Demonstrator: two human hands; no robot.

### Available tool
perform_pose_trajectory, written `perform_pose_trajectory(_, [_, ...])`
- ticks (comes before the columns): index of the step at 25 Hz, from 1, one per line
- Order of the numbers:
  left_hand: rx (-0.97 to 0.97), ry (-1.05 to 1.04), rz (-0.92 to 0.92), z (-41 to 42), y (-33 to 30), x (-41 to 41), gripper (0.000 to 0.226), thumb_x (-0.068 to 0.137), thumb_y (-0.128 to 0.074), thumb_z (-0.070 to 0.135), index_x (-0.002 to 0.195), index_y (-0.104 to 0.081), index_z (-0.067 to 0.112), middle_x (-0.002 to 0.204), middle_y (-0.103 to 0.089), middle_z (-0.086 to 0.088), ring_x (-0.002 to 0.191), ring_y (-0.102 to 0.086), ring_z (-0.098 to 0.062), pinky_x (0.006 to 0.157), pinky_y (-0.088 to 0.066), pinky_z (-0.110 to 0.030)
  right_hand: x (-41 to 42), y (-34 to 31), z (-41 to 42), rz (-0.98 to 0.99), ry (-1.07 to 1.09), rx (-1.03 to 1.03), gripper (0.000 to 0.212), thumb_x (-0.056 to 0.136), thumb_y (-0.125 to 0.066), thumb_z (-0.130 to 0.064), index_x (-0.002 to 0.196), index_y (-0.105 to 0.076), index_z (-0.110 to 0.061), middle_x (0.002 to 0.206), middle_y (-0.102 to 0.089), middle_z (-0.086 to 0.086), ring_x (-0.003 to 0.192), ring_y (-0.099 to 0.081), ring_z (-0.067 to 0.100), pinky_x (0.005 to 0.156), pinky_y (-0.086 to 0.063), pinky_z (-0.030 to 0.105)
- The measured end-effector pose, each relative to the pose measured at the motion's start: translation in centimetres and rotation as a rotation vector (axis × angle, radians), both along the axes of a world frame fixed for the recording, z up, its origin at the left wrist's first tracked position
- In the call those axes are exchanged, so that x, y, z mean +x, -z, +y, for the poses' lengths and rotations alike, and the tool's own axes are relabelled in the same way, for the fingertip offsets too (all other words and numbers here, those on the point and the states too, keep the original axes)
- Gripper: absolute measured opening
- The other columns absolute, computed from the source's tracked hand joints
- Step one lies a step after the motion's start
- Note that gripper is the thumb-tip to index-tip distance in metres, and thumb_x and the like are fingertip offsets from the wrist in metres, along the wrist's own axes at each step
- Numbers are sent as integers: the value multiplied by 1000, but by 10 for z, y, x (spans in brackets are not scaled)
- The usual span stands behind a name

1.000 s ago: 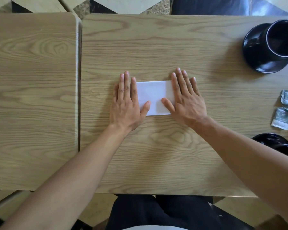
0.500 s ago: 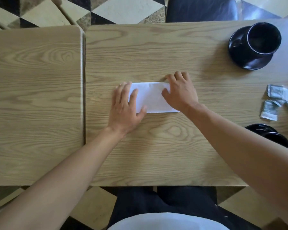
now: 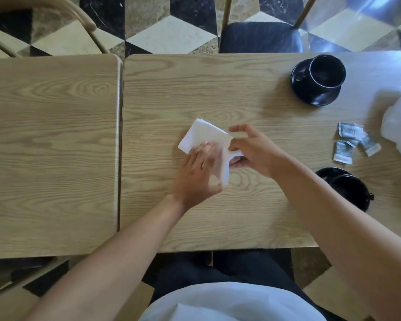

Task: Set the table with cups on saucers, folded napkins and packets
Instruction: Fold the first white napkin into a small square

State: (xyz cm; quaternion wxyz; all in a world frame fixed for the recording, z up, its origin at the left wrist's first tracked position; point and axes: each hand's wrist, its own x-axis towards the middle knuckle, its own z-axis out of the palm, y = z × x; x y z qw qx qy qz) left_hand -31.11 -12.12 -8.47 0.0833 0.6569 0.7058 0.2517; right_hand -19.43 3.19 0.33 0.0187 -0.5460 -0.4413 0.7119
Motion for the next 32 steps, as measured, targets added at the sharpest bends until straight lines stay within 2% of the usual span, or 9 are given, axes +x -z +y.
perform_pose_trajectory(5, [135, -200, -472, -24, -57, -5, 24, 94, -65, 26, 110, -70, 9, 98, -71, 0, 88, -64, -13, 78, -52, -32, 7, -39, -31, 145, -138, 1, 17, 91, -65, -18, 100, -74, -6, 79, -68, 11, 64, -68, 21, 67, -59, 35])
perform_pose_trajectory(7, [3, -302, -717, -32, -80, -18, 32, 92, -63, 38, 96, -72, 8, 80, -68, 1, 70, -59, -11, 64, -44, -29, 15, -50, -38, 243, -202, -8, 27, 91, -68, -38, 96, -76, -13, 84, -71, 15, 68, -71, 27, 69, -59, 38])
perform_pose_trajectory(10, [-290, -326, -1114, -39, -96, -45, 33, 83, -70, 35, 93, -72, 4, 82, -70, -7, 73, -64, -21, 65, -49, -37, 29, -58, -39, 351, -456, 67, 30, 89, -72, -51, 100, -74, -24, 91, -74, 15, 72, -68, 28, 69, -56, 35])
perform_pose_trajectory(13, [-506, -301, -1405, -33, -84, -60, 26, 86, -74, 25, 109, -75, 13, 110, -77, -11, 98, -75, -26, 71, -60, -38, 26, -32, -38, 184, -491, 199, 17, 92, -72, -30, 96, -70, -13, 68, -64, 4, 55, -52, 19, 55, -45, 31])
perform_pose_trajectory(19, [-467, -743, -1276, 1, -28, -56, 17, 89, -67, 2, 103, -63, 12, 102, -70, -12, 74, -68, -20, 58, -55, -26, -7, 48, -28, -183, -178, 219, 7, 93, -67, -20, 95, -68, -14, 74, -55, -1, 59, -46, 14, 56, -41, 26])
perform_pose_trajectory(22, [-448, -845, -866, 11, -20, -67, 43, 84, -69, 11, 125, -57, 18, 96, -70, 3, 77, -66, -11, 61, -52, -24, -7, 67, -17, -349, -201, 402, 25, 90, -64, -23, 110, -71, -11, 90, -68, 2, 81, -63, 22, 68, -53, 30])
perform_pose_trajectory(25, [-552, -896, -595, -7, -16, -58, 32, 83, -65, 28, 113, -58, 25, 85, -71, 7, 75, -68, -11, 61, -50, -28, 6, 68, -33, -523, -379, 548, 19, 83, -58, -24, 74, -67, -10, 63, -60, 3, 60, -53, 26, 45, -38, 26])
perform_pose_trajectory(27, [-614, -894, -586, -26, -12, -38, 32, 83, -65, 28, 113, -59, 22, 82, -69, 8, 79, -67, -14, 67, -51, -30, 14, 68, -58, -560, -427, 558, 19, 77, -56, -24, 64, -58, -10, 53, -53, 3, 53, -40, 30, 44, -37, 30])
perform_pose_trajectory(32, [-520, -972, -785, -44, -7, -4, 52, 80, -69, 21, 129, -52, 24, 95, -64, 14, 85, -62, -4, 73, -51, -28, 13, 72, -105, -451, -220, 407, 32, 84, -67, -35, 107, -46, -26, 90, -61, -11, 78, -59, 15, 57, -38, 27])
